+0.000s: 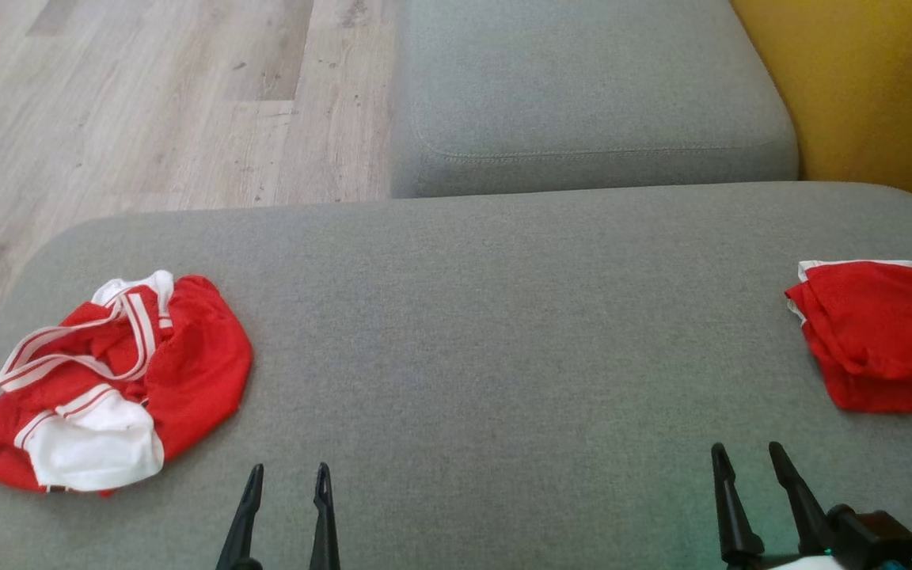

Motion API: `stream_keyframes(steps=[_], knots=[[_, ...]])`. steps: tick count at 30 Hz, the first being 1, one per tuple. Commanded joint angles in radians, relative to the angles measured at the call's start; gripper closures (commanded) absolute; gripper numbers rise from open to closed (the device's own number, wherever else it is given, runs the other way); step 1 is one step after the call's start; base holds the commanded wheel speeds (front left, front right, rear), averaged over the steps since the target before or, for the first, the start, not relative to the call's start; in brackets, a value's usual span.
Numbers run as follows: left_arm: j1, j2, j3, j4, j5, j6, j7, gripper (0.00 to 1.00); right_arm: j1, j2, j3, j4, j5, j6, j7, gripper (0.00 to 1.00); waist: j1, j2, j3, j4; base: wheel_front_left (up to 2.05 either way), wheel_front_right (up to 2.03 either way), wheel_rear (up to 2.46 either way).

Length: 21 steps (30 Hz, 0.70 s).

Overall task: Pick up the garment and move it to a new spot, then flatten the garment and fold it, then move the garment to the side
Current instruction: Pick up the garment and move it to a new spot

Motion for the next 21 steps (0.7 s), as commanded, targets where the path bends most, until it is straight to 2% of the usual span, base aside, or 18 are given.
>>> stream_keyframes(steps=[1,12,17,21], knots=[[-0.051,-0.005,0.036,-0.03,0.008,-0.001,-0.005,0.0,-0.03,-0.007,0.019,-0.031,-0.005,-0.001,-0.012,0.0,0.0,-0.0001,-0.001,-0.001,0.0,0.0,0.0],[-0.057,-0.005,0.037,-0.024,0.008,-0.005,-0.005,0.0,-0.023,-0.004,0.012,-0.031,-0.005,-0.001,-0.012,0.0,0.0,-0.0001,-0.007,0.006,0.0,0.0,0.0],[-0.063,-0.005,0.041,-0.021,0.016,-0.008,-0.005,0.0,-0.018,-0.003,0.021,-0.032,0.0,-0.001,-0.012,0.0,0.0,-0.0001,-0.009,0.049,0.0,0.0,0.0],[-0.068,-0.005,0.045,-0.02,0.022,-0.012,-0.005,0.0,-0.013,-0.003,0.036,-0.03,0.014,-0.001,-0.012,0.0,0.0,-0.0001,-0.009,0.112,0.0,0.0,0.0]])
